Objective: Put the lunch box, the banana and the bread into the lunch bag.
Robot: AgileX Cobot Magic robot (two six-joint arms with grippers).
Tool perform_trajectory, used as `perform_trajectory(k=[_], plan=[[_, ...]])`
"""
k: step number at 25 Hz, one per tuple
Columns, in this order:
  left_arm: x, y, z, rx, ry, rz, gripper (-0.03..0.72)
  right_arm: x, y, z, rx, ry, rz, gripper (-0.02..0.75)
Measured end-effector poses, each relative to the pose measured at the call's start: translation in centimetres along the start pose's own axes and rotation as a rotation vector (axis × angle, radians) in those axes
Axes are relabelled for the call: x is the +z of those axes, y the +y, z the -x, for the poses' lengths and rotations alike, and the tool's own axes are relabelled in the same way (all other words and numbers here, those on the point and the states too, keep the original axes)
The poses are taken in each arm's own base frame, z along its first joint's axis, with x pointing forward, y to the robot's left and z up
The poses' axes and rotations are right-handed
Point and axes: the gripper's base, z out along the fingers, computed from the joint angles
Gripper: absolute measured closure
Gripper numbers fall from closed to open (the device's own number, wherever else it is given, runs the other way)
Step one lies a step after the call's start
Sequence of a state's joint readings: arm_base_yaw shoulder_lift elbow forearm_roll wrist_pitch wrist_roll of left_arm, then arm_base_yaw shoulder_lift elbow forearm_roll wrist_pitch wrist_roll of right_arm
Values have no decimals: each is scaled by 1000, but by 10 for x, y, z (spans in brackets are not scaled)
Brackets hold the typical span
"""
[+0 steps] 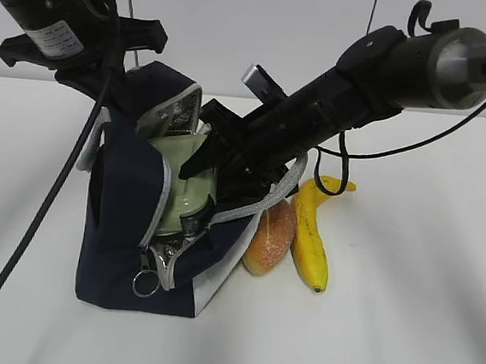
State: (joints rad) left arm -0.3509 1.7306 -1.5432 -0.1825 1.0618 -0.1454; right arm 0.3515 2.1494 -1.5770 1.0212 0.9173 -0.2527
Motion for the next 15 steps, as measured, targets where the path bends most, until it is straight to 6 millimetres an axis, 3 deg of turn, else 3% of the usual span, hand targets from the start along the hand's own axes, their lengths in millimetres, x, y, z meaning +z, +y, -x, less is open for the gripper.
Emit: perform_trajectory(k=[8, 15], plan=[[0, 0, 0, 0, -3, 0, 691, 23, -13, 9, 100, -57, 85, 349], [0, 0, 1, 0, -9, -1, 691, 28, -15, 16, 140, -113, 144, 349]])
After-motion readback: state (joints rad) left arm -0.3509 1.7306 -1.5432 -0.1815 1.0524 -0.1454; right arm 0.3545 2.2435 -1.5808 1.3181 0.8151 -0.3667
